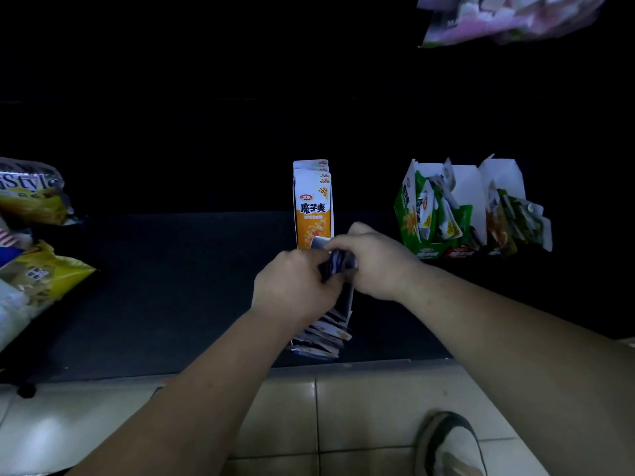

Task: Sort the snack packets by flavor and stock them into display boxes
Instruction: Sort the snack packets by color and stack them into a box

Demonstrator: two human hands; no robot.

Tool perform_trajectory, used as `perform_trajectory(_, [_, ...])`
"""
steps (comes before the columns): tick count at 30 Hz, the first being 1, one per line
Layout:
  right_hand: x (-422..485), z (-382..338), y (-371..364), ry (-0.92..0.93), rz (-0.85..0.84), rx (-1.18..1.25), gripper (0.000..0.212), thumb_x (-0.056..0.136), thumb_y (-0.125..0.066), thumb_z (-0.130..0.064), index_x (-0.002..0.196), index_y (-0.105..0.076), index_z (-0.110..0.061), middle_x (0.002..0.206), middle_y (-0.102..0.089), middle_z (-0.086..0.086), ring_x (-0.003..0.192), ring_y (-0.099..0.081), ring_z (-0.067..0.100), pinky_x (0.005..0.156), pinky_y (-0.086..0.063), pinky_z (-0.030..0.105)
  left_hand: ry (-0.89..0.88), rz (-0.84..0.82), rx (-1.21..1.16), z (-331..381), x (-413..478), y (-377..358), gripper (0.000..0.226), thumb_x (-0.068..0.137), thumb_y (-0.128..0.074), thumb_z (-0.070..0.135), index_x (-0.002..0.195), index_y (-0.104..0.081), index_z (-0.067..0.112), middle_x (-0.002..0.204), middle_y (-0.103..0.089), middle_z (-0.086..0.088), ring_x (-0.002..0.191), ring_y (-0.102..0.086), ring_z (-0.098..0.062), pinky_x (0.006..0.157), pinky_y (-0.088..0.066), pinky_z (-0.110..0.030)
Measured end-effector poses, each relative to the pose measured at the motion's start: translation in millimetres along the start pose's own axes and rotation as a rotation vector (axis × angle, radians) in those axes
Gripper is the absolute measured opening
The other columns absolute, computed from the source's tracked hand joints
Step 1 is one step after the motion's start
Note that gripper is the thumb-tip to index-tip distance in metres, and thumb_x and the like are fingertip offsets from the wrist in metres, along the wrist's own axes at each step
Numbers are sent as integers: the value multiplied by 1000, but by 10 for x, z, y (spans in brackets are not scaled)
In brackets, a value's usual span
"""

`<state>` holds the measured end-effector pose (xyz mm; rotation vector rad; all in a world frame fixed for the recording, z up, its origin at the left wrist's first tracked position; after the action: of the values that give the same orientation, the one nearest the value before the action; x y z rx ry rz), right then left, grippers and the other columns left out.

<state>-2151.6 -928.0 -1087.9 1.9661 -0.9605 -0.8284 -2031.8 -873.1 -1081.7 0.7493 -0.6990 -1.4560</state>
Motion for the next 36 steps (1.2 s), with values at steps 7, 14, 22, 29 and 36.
perform_trajectory(7, [-53, 52, 141, -49, 15, -9, 27, 87, -81, -27, 111, -69, -33, 88, -50, -13, 77, -52, 7, 73, -52, 33, 316, 125, -464, -552, -44, -27, 15, 93, -69, 26, 94, -55, 29, 74, -72, -5, 68, -70, -27, 62, -60, -44])
perform_trajectory(14, [-71, 76, 124, -123, -18, 202, 29, 85, -67, -3, 102, -68, -27, 95, -53, -2, 83, -60, 22, 77, -54, 37, 113, 140, -148, -386, -9, 25, 18, 89, -76, 39, 74, -70, 32, 81, -60, 9, 70, -62, -12, 59, -52, -27])
perform_trajectory(22, [-45, 55, 166, -170, 4, 311, 13, 94, -70, -28, 90, -74, -15, 80, -69, 3, 77, -66, 17, 72, -54, 32, -62, 124, -377, -259, -44, 49, 9, 81, -83, 13, 76, -78, 19, 96, -63, 11, 83, -65, -10, 74, -57, -32])
perform_trajectory(29, [-42, 116, 138, -206, 53, 317, 13, 91, -74, -20, 97, -64, -23, 80, -60, -2, 68, -58, 14, 59, -46, 23, -152, 115, -261, -301, -164, 82, 10, 81, -73, 22, 72, -77, 18, 87, -67, 9, 74, -66, -9, 63, -58, -39])
perform_trajectory(36, [-105, 291, 122, -414, 37, 323, 25, 88, -77, -34, 85, -65, -12, 70, -66, 8, 57, -63, 20, 46, -50, 26, 99, 163, -408, -439, -79, 106, 9, 97, -67, 19, 105, -69, 22, 84, -70, 6, 75, -68, -10, 70, -59, -37])
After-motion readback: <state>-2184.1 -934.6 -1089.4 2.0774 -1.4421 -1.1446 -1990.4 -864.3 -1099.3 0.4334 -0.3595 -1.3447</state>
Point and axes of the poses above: each hand's wrist, its own x-axis towards the middle knuckle, its own y-axis out of the back of the hand, z = x × y, the point moved 8 cm from there along x, towards the middle knuckle
